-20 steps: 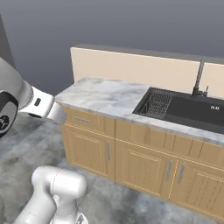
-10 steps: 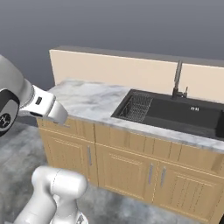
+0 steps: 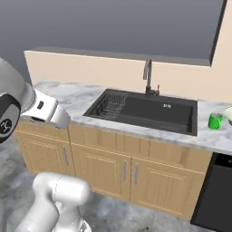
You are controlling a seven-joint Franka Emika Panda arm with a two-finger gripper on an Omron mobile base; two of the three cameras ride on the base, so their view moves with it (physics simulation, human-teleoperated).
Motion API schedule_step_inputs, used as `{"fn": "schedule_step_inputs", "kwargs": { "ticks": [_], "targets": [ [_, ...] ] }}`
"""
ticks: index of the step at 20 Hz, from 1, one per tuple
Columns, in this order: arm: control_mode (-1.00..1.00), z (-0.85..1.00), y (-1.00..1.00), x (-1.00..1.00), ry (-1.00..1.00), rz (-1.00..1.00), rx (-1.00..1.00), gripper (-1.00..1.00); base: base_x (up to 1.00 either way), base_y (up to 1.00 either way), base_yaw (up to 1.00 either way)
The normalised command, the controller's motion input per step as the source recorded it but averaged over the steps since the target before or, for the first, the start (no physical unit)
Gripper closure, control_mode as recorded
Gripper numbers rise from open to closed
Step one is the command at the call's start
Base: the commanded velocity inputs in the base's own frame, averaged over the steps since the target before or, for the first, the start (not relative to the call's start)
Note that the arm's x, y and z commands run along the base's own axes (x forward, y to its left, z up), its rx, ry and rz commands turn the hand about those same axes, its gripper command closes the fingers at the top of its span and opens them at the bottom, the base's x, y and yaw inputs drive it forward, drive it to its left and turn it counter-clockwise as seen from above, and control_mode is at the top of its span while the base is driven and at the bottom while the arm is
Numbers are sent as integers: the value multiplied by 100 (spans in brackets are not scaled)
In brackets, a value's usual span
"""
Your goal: Clear the mugs and bowl far away from the sink.
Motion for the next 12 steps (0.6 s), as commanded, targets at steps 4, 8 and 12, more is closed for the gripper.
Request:
{"fn": "schedule_step_inputs", "kwargs": {
  "ticks": [4,8,12],
  "targets": [
    [100,0,0,0,0,0,0,-100,8,-74,-17],
    [100,0,0,0,0,0,0,-100,17,-55,-17],
    [100,0,0,0,0,0,0,-100,16,-60,-16]
  ]
}}
